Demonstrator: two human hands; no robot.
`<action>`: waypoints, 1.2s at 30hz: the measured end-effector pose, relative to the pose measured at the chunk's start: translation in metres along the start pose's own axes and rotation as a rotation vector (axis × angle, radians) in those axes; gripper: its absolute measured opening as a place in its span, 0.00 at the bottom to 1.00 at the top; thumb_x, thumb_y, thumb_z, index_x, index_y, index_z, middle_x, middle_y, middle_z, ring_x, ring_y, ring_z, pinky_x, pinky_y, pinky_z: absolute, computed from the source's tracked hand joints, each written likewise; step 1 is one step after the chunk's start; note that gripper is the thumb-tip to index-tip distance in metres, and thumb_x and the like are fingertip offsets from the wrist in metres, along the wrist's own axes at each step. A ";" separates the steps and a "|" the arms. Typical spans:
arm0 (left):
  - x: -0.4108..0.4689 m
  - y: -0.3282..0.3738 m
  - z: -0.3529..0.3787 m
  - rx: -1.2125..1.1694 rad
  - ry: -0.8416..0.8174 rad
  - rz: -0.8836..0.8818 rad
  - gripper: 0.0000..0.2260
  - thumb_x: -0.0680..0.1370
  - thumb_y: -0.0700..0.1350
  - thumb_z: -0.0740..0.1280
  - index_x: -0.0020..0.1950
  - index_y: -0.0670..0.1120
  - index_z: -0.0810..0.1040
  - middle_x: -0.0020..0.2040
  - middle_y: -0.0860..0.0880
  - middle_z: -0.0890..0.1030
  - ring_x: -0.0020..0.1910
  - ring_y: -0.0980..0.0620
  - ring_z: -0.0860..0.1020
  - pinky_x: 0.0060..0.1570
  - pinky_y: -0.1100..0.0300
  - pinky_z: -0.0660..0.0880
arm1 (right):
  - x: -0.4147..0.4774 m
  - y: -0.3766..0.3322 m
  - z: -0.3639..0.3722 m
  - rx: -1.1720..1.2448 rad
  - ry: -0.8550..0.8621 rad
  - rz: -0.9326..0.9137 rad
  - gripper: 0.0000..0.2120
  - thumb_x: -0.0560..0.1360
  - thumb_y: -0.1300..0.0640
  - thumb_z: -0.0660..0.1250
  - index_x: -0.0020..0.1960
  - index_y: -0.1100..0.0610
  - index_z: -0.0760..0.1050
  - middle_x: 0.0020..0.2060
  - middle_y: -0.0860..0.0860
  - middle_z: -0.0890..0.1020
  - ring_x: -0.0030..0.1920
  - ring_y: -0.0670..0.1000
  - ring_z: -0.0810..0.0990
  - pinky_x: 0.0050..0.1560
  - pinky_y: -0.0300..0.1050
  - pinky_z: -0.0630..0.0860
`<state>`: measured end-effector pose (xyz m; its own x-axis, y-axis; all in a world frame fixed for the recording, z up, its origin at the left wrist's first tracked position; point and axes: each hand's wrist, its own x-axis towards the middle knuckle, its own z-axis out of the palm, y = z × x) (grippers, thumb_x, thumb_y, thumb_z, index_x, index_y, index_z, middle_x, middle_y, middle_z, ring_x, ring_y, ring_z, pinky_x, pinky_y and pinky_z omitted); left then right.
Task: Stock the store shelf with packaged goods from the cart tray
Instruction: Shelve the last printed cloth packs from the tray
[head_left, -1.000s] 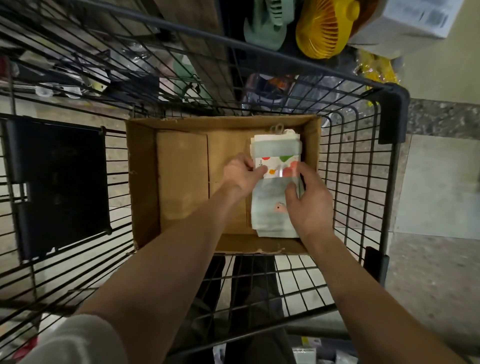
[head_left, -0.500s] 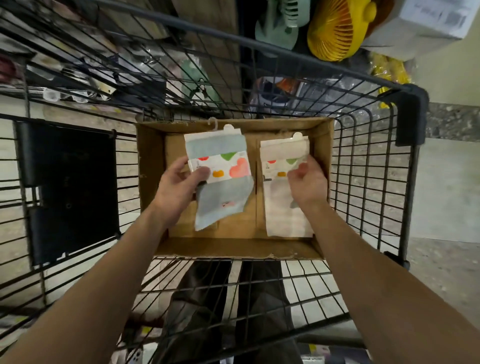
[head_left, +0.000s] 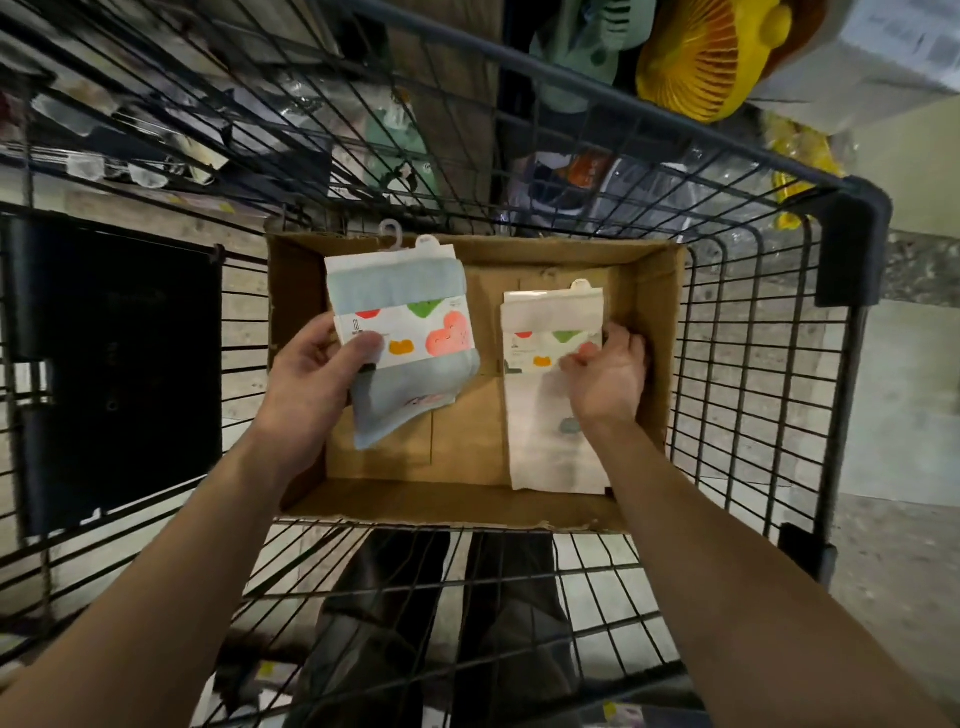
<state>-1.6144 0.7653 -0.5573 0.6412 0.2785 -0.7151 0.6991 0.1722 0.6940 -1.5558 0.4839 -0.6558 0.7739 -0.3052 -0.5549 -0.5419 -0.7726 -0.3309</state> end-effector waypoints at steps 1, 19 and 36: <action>-0.001 0.000 -0.002 0.015 -0.013 0.000 0.15 0.81 0.45 0.71 0.68 0.47 0.79 0.58 0.51 0.87 0.57 0.52 0.86 0.47 0.60 0.84 | 0.000 -0.001 -0.003 0.027 -0.009 0.003 0.24 0.72 0.56 0.76 0.66 0.59 0.74 0.62 0.57 0.75 0.59 0.58 0.76 0.61 0.48 0.71; -0.142 0.126 -0.029 0.195 -0.076 0.315 0.10 0.82 0.39 0.70 0.57 0.54 0.78 0.52 0.52 0.88 0.53 0.52 0.86 0.50 0.56 0.84 | -0.160 -0.071 -0.176 0.758 -0.074 -0.186 0.23 0.74 0.58 0.72 0.67 0.46 0.74 0.57 0.46 0.84 0.58 0.48 0.83 0.59 0.56 0.82; -0.324 0.320 0.137 0.171 -0.421 0.754 0.12 0.82 0.42 0.69 0.65 0.49 0.78 0.58 0.50 0.87 0.57 0.51 0.85 0.47 0.61 0.81 | -0.262 0.006 -0.478 1.063 0.388 -0.341 0.17 0.75 0.62 0.74 0.62 0.55 0.76 0.48 0.50 0.88 0.49 0.48 0.87 0.50 0.45 0.83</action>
<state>-1.5551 0.6006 -0.1153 0.9910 -0.1160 -0.0669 0.0590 -0.0706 0.9958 -1.6051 0.2935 -0.1474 0.8795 -0.4637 -0.1065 -0.1467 -0.0513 -0.9878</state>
